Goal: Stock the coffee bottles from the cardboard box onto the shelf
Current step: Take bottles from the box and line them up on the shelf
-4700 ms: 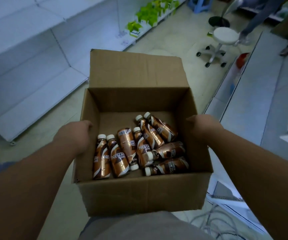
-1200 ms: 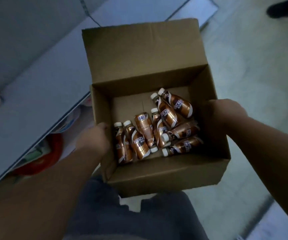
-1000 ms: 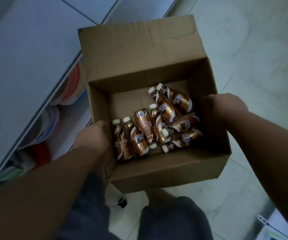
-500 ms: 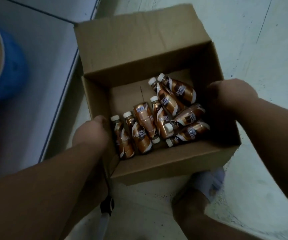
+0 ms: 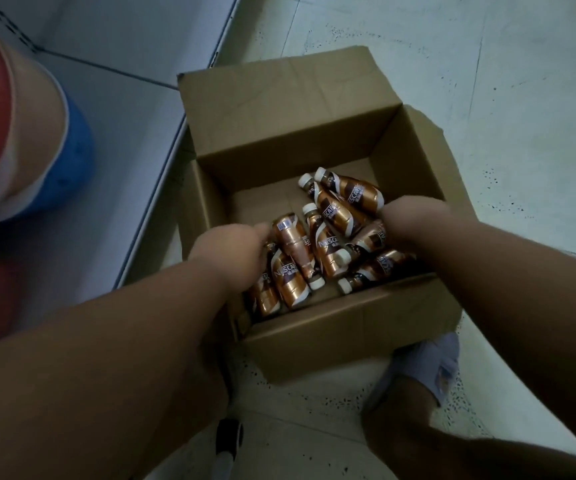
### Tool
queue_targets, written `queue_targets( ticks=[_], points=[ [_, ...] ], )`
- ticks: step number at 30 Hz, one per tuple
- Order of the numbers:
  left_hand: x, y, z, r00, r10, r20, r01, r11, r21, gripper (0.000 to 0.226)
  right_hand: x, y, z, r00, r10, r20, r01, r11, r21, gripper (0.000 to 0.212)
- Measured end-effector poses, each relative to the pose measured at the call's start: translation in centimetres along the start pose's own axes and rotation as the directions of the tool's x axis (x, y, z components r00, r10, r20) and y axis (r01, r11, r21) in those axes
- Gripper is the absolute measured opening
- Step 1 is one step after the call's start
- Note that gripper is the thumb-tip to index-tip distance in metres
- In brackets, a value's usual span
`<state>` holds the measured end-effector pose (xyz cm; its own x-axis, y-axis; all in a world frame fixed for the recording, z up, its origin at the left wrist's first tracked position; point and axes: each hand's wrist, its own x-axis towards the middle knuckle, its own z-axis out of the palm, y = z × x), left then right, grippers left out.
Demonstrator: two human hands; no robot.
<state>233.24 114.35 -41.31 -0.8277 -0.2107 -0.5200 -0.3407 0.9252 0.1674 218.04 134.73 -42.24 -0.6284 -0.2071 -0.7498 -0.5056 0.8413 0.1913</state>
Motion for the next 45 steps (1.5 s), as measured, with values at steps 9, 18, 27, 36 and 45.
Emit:
queue_targets(
  ticks=[9,18,27,36,45],
  points=[
    [9.1,2.0,5.8,0.964,0.246,0.106,-0.267,0.916,0.298,0.065,6.0,-3.2,5.8,0.932,-0.338,-0.131,0.297,0.918,-0.262,0.047],
    [13.3,4.2,7.4,0.854,0.396,0.337,-0.516,0.571,0.638,0.069,7.4,-1.0,5.4,0.900,-0.344,-0.266,0.354,0.935,-0.013,0.050],
    [5.6,0.6,-5.8,0.985,0.093,0.143,-0.091,0.996,-0.016,0.062,-2.5,-1.0,-3.2,0.924,0.120,-0.364,0.183,0.696,0.695,0.043],
    [-11.6,-6.7,-16.4,0.990,-0.037,-0.138,-0.135,0.069,-0.988,0.051,-19.5,-11.1,-15.1,0.767,0.283,-0.576,0.573,0.101,0.813,0.019],
    [-29.7,-20.0,-24.6,0.852,-0.311,-0.421,-0.403,0.125,-0.907,0.031,-35.2,-29.4,-25.0,0.577,-0.030,-0.816,0.817,0.019,0.577,0.043]
  ],
)
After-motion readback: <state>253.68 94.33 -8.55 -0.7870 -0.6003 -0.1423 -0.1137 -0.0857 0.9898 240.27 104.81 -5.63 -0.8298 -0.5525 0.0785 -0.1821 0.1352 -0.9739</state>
